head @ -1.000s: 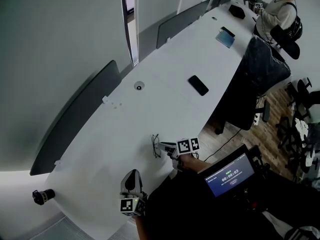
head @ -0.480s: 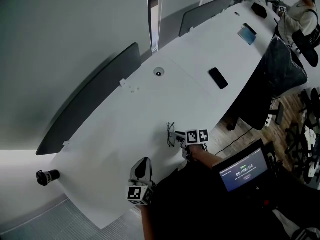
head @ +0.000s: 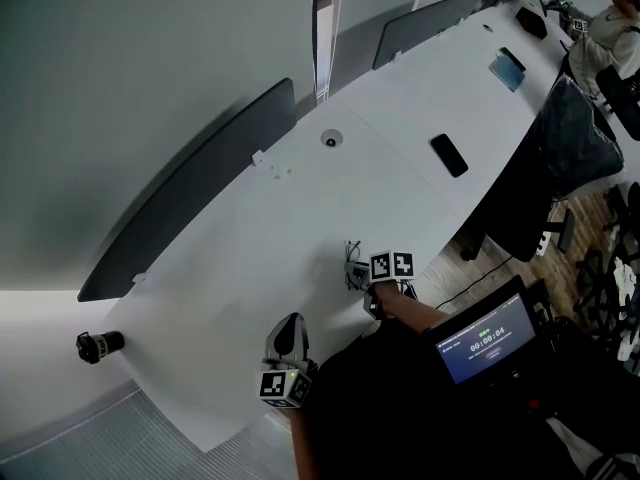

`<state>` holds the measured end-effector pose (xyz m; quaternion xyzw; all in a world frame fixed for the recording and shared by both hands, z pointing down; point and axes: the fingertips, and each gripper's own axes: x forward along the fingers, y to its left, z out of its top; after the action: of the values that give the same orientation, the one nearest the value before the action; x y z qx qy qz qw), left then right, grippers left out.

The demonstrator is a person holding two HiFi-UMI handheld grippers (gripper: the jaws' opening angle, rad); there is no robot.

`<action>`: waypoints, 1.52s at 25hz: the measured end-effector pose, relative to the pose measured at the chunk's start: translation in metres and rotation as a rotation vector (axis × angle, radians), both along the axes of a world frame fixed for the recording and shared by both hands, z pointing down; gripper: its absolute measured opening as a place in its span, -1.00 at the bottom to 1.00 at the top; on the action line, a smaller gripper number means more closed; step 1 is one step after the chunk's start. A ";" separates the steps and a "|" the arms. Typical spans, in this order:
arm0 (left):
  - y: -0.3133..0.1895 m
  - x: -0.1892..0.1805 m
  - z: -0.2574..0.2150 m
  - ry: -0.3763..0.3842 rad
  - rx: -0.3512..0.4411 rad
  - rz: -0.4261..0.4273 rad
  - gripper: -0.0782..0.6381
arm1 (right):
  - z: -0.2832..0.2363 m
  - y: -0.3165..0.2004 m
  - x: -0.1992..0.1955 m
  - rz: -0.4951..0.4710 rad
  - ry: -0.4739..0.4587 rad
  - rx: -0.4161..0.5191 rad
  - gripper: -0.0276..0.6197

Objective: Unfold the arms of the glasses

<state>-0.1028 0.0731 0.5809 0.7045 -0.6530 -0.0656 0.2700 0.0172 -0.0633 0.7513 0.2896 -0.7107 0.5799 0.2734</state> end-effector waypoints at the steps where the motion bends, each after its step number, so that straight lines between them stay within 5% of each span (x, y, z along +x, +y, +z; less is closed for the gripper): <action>1: 0.000 -0.002 0.002 -0.003 -0.002 -0.002 -0.76 | 0.003 -0.001 -0.001 -0.010 0.013 0.006 -0.48; 16: 0.004 -0.009 0.004 0.025 -0.013 -0.023 -0.76 | 0.007 -0.003 0.000 -0.134 0.235 0.058 -0.59; 38: 0.015 0.000 -0.004 0.015 -0.029 0.013 -0.76 | -0.026 0.005 0.010 -0.095 0.005 -0.017 -0.86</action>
<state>-0.1028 0.0883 0.5773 0.7042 -0.6472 -0.0597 0.2857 0.0274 -0.0580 0.7253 0.2546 -0.7178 0.5718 0.3049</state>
